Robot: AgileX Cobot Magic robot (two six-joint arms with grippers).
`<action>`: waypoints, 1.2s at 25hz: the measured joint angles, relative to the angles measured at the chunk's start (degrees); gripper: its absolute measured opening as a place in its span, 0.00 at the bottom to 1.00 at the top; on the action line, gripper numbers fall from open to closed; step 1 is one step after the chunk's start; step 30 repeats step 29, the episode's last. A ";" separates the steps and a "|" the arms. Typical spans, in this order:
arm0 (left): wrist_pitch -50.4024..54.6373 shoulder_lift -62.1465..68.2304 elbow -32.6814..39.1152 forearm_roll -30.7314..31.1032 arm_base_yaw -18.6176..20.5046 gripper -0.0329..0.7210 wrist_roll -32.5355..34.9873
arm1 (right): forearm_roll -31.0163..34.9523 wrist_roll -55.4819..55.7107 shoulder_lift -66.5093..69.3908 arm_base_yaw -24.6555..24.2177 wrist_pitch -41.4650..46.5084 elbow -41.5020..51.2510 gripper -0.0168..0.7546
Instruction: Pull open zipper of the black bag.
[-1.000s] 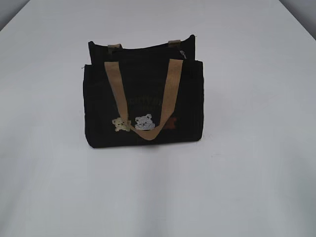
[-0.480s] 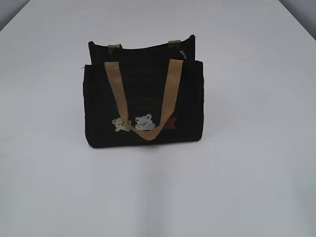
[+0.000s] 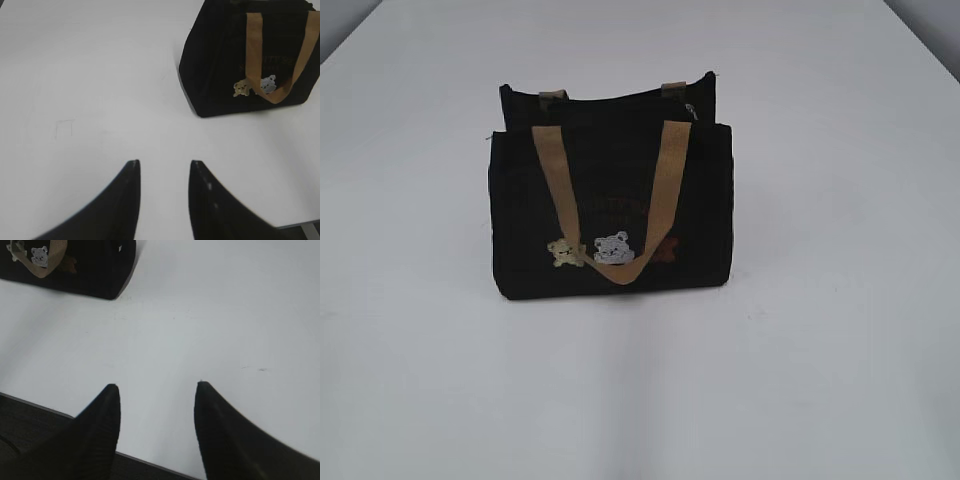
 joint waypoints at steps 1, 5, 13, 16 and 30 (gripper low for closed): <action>0.00 0.00 0.00 0.00 0.00 0.37 0.00 | 0.07 0.00 0.00 0.00 0.00 0.00 0.52; 0.00 0.00 0.00 0.00 0.00 0.37 0.00 | 0.07 0.00 0.00 0.00 0.00 0.00 0.52; 0.00 0.00 0.00 0.00 7.25 0.36 0.00 | 0.11 0.00 0.00 -6.98 0.00 0.06 0.52; 0.00 0.00 0.00 0.00 10.09 0.36 0.00 | 0.11 0.00 0.00 -9.87 0.00 0.06 0.52; 0.00 0.00 0.00 0.00 10.15 0.36 0.00 | 0.11 0.00 0.00 -10.25 0.00 0.06 0.52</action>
